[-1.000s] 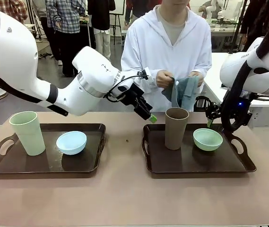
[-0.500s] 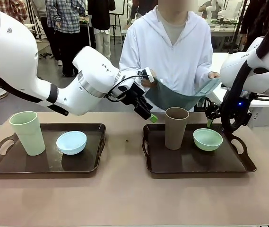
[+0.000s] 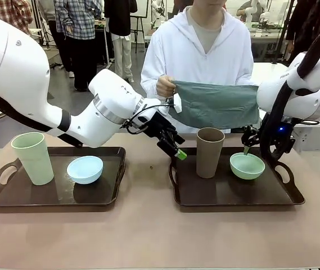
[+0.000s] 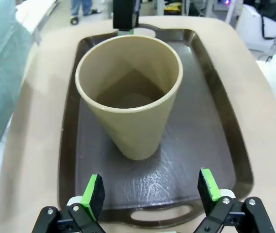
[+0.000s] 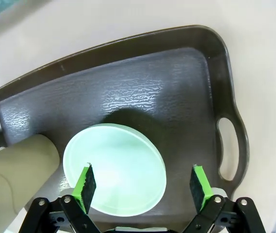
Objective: Set up a tray with a mat and arrange the tableware.
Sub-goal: Pick up the Picnic Bowl and Reusable plastic cup from the Handle tray in front of the human's position and hold them in the air.
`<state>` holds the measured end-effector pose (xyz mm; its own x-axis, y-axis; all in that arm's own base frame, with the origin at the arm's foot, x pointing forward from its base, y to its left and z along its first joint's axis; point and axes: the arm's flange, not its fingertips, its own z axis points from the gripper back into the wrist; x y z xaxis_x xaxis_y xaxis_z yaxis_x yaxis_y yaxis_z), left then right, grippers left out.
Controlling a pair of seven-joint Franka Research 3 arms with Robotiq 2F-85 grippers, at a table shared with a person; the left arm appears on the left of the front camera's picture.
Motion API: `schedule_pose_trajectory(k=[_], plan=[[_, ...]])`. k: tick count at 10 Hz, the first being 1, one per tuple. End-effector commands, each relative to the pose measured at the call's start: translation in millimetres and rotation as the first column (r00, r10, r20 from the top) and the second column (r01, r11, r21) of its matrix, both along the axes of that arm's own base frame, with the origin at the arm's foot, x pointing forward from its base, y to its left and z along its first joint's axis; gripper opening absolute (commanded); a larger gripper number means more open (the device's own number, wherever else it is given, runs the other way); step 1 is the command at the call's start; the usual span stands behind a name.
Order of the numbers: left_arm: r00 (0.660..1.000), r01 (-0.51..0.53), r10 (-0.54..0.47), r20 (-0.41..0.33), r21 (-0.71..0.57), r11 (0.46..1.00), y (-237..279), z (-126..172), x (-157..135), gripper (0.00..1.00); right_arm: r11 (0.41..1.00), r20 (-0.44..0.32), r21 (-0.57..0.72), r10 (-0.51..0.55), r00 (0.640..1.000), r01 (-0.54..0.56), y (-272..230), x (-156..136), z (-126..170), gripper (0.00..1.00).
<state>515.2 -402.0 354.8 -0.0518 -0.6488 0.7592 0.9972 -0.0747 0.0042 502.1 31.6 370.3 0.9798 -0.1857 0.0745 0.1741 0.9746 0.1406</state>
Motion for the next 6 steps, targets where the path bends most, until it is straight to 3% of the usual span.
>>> schedule_pose_trajectory(k=[1, 6], plan=[[0.998, 0.066, -0.063, 0.030, -0.078, 0.995, 5.4, -16.5, 3.9, 1.00, 1.000, 0.017, -0.018, -0.003, 1.000, 0.003, -0.5, -1.8, -7.7, 1.00], [0.999, 0.047, -0.047, 0.002, -0.044, 0.998, -22.7, -49.4, 25.4, 1.00, 0.998, 0.001, -0.015, 0.055, 0.998, -0.055, -0.2, 0.1, -28.1, 1.00]])
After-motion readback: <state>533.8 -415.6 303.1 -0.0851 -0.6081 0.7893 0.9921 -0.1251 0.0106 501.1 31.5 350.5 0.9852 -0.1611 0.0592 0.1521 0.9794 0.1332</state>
